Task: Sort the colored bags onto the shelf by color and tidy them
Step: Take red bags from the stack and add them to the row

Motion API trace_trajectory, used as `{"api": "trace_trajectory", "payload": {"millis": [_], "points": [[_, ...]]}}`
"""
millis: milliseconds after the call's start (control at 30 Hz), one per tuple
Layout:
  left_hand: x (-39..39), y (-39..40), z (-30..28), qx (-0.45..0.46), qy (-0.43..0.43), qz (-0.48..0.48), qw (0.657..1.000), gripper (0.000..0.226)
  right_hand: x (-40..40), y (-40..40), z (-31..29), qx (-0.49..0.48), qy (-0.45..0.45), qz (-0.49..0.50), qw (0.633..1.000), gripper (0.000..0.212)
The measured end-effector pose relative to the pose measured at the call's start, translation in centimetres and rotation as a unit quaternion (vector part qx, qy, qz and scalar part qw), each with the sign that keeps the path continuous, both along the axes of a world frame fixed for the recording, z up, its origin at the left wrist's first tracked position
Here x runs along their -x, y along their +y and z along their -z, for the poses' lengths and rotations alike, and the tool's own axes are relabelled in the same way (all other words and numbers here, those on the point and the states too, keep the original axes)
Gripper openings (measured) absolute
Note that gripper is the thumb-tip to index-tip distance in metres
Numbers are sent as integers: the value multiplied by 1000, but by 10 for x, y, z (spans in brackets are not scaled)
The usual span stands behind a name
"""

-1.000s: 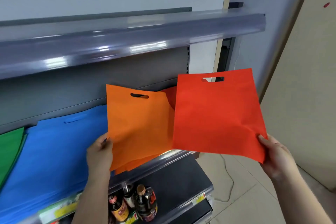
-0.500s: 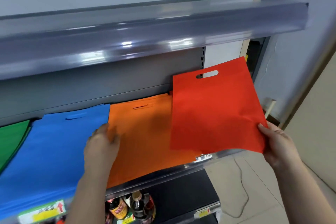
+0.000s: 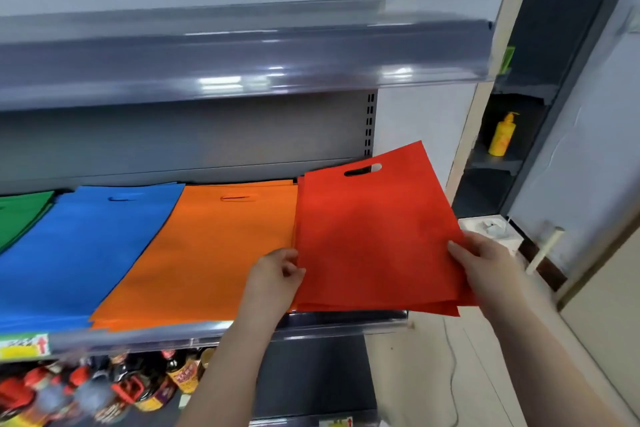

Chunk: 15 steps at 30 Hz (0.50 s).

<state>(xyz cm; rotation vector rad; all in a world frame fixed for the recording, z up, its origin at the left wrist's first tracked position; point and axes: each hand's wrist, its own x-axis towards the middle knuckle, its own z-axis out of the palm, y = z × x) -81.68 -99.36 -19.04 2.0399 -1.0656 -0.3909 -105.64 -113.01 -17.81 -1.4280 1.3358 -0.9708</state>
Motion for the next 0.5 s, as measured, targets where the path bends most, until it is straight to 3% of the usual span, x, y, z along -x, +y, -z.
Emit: {"api": "trace_trajectory", "payload": {"millis": [100,233,333,500], "points": [[12,-7,4,-17,-74,-29,997,34,-2,-7,-2,72,205,-42,975,35],[24,-7,6,-48,-146,-48,987,35,-4,-13,2,84,315,-100,940,48],[27,1,5,-65,-227,-56,970,33,-2,-18,4,143,416,-104,892,56],[15,33,-9,-81,-323,-43,942,49,-37,-8,-13,263,379,-184,868,48]]}}
